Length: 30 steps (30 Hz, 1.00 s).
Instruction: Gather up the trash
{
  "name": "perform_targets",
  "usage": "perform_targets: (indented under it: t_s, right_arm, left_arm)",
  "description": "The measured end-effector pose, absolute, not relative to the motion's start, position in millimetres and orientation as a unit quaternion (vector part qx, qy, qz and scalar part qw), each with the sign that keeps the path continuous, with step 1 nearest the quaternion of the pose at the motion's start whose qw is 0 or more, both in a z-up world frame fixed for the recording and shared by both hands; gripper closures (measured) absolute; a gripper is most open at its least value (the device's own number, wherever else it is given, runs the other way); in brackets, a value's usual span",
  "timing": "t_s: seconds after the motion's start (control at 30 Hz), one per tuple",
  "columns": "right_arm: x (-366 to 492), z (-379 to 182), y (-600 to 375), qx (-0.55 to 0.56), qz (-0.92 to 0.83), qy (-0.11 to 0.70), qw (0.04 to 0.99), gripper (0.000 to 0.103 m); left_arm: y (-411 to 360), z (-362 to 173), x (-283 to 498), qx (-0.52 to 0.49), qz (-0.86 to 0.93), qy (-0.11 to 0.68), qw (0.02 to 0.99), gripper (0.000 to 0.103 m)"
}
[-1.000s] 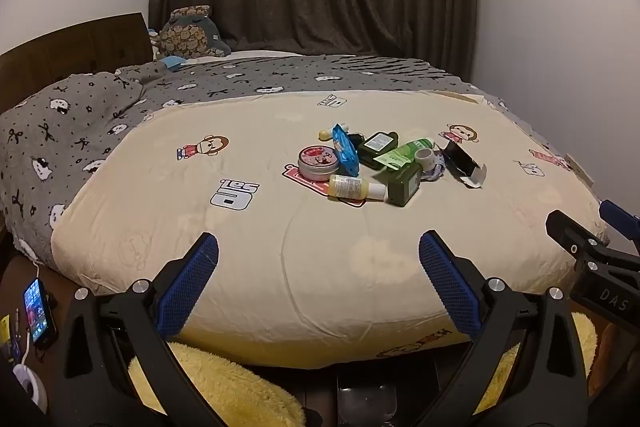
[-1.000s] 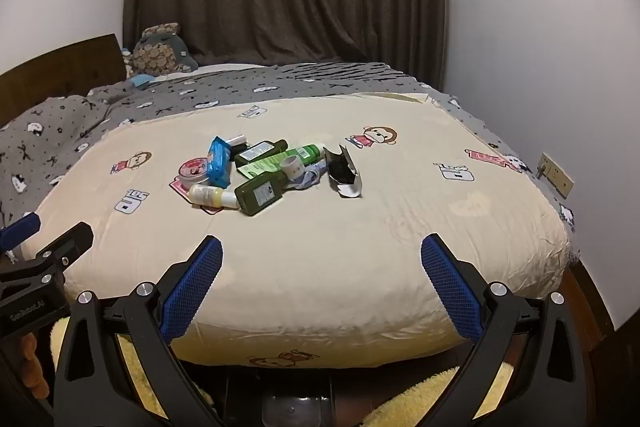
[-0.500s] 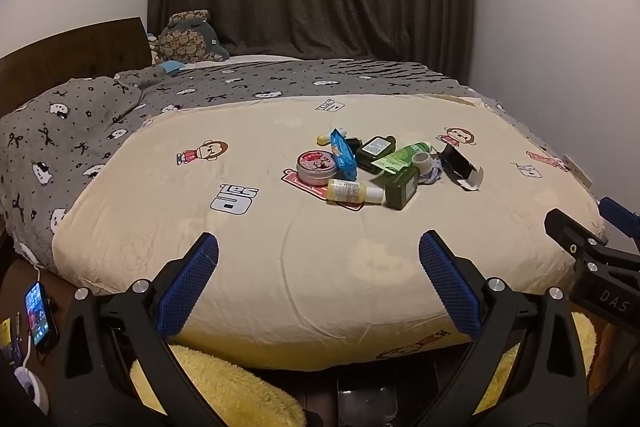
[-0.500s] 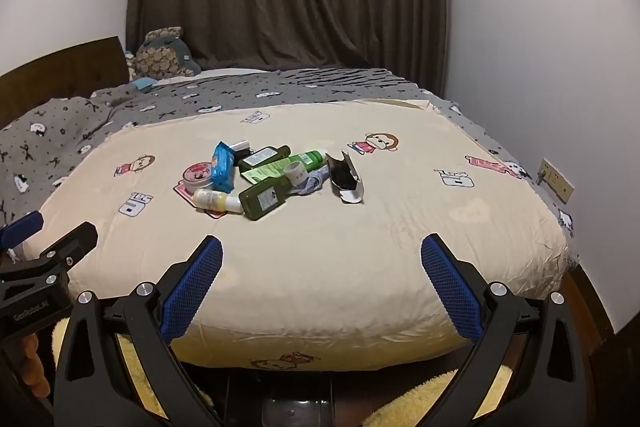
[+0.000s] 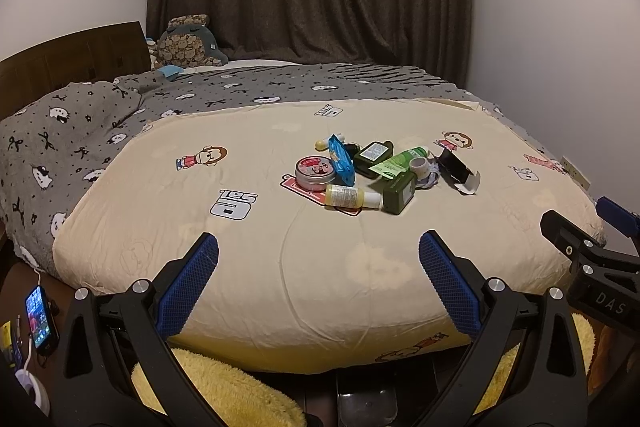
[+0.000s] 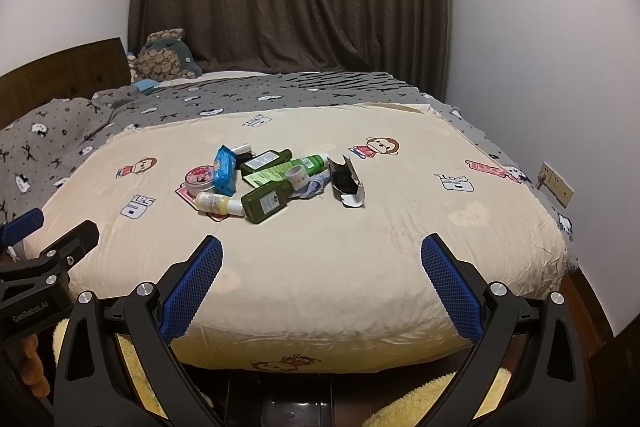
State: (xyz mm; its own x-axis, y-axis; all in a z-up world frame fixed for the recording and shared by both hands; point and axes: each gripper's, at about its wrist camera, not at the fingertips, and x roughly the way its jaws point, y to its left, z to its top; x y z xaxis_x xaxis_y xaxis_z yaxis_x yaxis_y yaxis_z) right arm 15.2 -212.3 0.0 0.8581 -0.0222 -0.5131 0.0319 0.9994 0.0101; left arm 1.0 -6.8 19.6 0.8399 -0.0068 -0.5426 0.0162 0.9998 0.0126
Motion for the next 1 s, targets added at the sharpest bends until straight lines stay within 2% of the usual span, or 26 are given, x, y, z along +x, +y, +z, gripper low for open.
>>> perform_targets:
  t_s: [1.0]
  right_arm:
    - [12.3,1.4,-211.1,0.008,-0.015,0.260,0.965,0.003]
  left_arm:
    - [-11.1,23.9,5.0,0.009,0.000,0.274,0.962,0.008]
